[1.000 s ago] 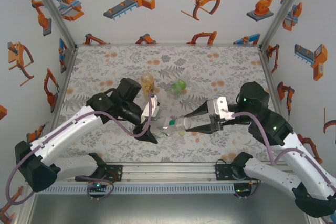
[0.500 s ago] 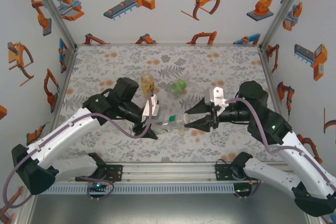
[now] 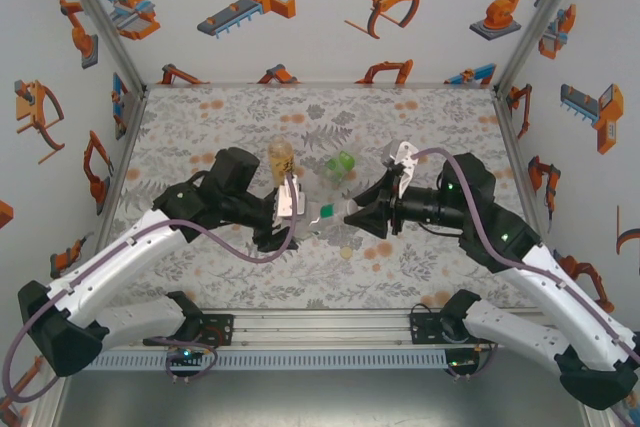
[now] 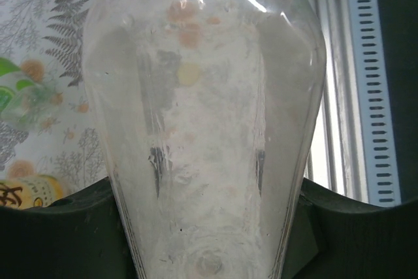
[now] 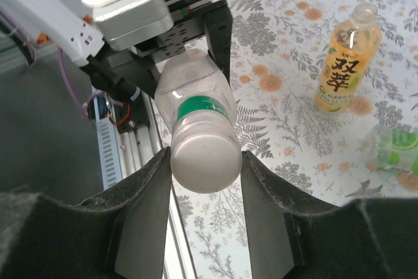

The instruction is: Screw on the bottle caps

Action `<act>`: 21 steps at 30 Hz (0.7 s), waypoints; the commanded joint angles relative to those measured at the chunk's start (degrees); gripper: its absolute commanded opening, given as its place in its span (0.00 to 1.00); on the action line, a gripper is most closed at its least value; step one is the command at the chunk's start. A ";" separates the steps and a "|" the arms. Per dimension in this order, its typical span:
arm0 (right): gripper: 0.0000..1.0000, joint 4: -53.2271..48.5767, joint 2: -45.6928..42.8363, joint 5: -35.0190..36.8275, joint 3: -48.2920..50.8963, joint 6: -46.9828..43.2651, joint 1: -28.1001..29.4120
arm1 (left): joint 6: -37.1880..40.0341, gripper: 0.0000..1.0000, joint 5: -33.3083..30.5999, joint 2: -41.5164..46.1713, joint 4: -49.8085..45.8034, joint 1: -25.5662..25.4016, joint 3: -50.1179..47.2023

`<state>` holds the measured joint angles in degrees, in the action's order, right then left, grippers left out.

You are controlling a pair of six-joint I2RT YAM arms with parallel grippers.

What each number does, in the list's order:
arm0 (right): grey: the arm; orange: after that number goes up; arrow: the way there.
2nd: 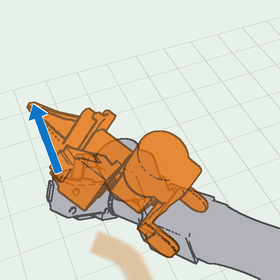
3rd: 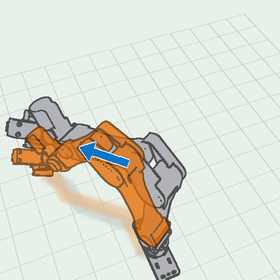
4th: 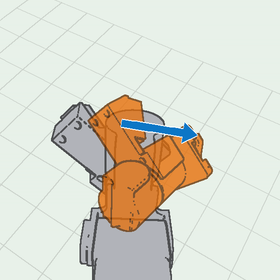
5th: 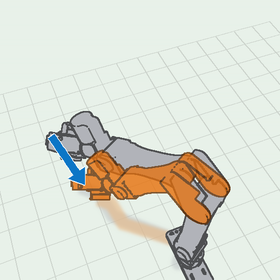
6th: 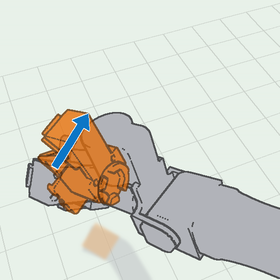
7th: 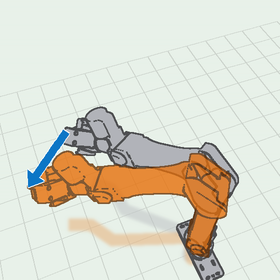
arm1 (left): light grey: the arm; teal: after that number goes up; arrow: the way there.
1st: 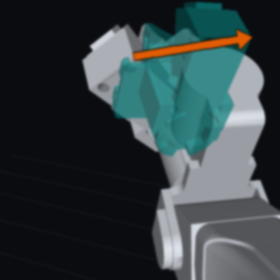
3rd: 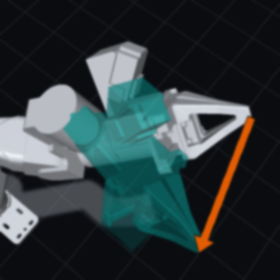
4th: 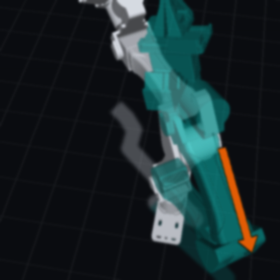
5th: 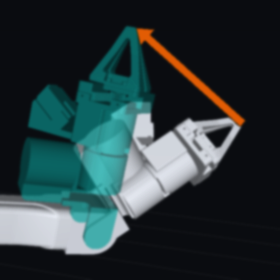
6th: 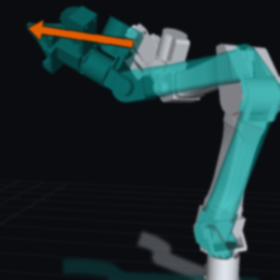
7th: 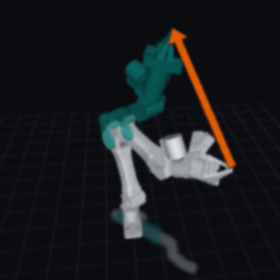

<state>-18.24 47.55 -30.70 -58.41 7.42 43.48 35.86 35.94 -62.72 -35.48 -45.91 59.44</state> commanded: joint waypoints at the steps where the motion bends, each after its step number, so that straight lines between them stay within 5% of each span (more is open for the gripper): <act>1: 0.00 7.16 0.92 7.33 3.07 10.85 0.63 | -3.08 0.00 -1.30 2.59 6.44 -0.24 -1.13; 15: 0.00 1.48 6.35 22.51 2.28 54.82 0.64 | -2.14 0.00 -13.33 6.22 11.40 -1.26 -4.66; 18: 0.00 0.75 7.02 22.63 1.82 58.66 0.64 | -2.10 0.00 -14.39 5.91 11.38 -1.64 -4.69; 21: 0.12 1.19 7.52 21.47 1.34 59.42 0.59 | -2.09 0.00 -14.28 5.91 11.38 -1.81 -4.75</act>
<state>-14.09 53.87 -11.70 -55.79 60.20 43.92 32.82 18.46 -57.80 -28.84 -46.19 53.93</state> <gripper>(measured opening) 0.418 0.558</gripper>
